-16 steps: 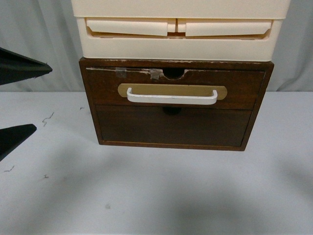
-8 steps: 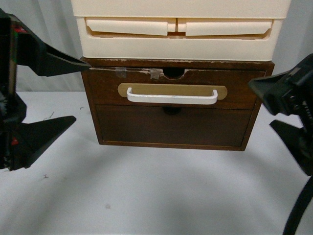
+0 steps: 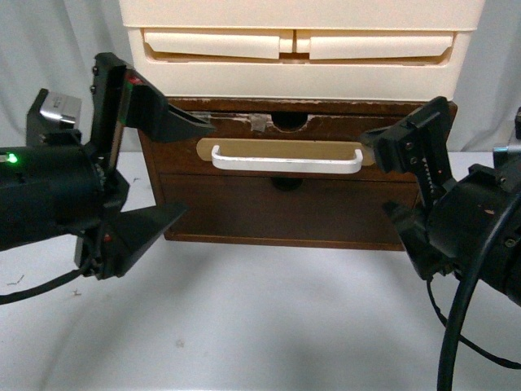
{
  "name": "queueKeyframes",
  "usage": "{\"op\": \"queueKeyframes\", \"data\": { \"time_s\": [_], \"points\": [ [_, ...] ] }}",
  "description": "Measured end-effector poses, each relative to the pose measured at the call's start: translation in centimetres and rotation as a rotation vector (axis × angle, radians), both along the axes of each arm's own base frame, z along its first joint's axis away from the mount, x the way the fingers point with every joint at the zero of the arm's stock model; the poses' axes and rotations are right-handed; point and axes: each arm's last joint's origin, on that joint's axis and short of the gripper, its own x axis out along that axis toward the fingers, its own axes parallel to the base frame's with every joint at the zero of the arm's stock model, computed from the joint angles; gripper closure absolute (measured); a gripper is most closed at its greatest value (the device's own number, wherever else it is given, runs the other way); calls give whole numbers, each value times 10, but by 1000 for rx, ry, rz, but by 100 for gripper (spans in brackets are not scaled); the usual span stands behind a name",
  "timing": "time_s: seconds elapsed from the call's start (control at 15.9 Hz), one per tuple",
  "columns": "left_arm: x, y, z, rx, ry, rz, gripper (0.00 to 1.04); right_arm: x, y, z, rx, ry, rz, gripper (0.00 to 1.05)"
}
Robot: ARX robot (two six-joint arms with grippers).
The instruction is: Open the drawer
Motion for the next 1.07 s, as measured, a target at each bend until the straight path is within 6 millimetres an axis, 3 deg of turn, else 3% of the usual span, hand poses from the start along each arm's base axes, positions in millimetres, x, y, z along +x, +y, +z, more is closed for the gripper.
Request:
{"op": "queueKeyframes", "data": {
  "time_s": [0.13, 0.5, 0.63, 1.07],
  "points": [
    [10, -16, 2, -29, -30, -41, 7, 4, 6, 2, 10, -2, 13, 6],
    [32, -31, -6, -58, 5, -61, 7, 6, 7, 1, -1, 17, -16, 6],
    [57, -38, -14, -58, 14, -85, 7, 16, 6, 5, 4, 27, -64, 6],
    [78, -31, -18, -61, 29, -39, 7, 33, 17, -1, -19, 56, -59, 6]
  ]
}}
